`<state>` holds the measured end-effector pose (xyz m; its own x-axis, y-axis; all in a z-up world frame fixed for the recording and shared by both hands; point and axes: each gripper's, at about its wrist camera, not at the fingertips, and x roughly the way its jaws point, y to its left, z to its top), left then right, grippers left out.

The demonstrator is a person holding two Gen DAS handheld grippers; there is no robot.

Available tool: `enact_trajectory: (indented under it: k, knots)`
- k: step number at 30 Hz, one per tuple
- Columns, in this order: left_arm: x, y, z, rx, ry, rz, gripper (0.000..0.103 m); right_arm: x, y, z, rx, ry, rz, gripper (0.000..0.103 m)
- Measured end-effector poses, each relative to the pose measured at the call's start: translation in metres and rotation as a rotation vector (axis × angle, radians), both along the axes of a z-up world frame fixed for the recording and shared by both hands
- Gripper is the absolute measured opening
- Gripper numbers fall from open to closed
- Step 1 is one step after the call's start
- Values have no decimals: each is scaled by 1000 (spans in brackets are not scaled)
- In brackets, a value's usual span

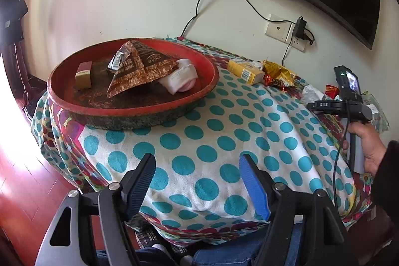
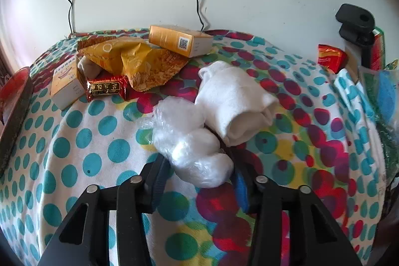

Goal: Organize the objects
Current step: 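Grasp the clear plastic bag bundle with the right gripper and lift it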

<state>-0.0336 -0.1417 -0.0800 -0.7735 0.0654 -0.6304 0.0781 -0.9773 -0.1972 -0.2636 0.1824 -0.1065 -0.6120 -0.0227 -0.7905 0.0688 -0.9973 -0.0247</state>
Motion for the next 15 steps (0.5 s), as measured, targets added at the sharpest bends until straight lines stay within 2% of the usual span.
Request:
enact_trajectory:
  k: [5,10,13,15]
  knots:
    - [1,2,1,-1,7,-9,72,4,-3,0,-12,20,14,34]
    - [1,0,3,-1,6,5,72,14,-5,10,-15,60,25,34]
    - [3,4,5,-39,11,6,72,20,-9,17,-17,68,36,34]
    - [3,2,5,-21,8,7,72,22,-11,20,-10,73,43,34]
